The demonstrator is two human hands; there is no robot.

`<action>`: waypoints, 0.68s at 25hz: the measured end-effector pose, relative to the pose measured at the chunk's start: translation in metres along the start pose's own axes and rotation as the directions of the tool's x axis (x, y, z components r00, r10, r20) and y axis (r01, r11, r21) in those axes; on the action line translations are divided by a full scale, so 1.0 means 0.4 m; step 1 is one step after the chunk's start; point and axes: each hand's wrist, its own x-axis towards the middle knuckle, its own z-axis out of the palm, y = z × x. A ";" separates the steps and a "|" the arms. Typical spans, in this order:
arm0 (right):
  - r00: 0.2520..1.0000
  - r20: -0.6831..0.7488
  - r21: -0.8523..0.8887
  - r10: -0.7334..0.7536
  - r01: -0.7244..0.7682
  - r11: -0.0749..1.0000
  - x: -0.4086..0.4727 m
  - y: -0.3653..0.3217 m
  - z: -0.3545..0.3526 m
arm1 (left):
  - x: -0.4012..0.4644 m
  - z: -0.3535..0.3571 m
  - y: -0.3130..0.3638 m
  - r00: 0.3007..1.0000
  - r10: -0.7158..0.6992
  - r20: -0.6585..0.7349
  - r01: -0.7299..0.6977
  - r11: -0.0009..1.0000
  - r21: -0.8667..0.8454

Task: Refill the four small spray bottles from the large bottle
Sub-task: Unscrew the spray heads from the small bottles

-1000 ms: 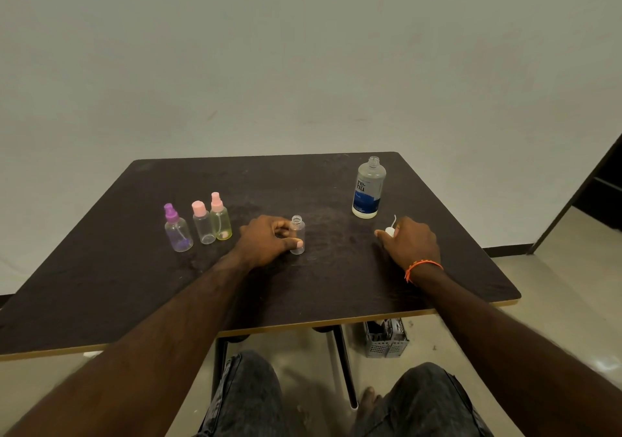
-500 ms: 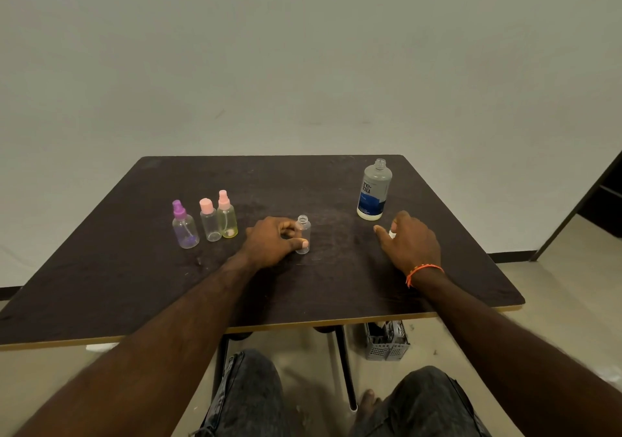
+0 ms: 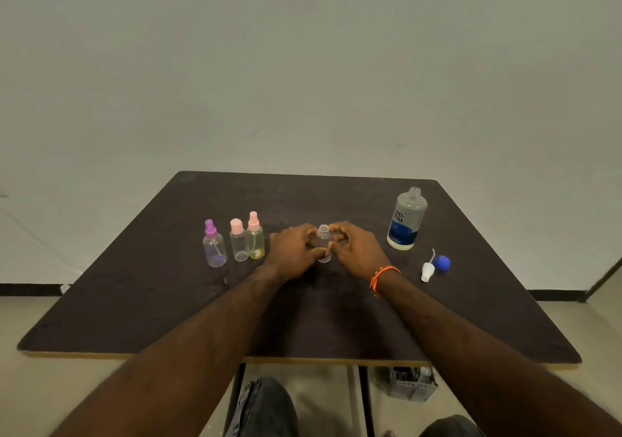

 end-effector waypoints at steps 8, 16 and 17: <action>0.985 -0.082 0.110 0.154 -0.145 0.983 0.121 0.048 0.032 | 0.129 0.053 0.017 0.999 -0.040 -0.021 0.042 0.993 0.111; 0.960 -0.252 -0.001 0.120 -0.124 0.992 0.075 0.060 0.016 | 0.088 0.003 0.024 0.998 0.014 -0.057 -0.010 0.998 0.069; 0.937 -0.344 -0.044 0.060 -0.080 0.996 0.056 0.049 0.015 | 0.071 -0.019 0.031 0.994 0.065 -0.093 -0.058 0.995 0.076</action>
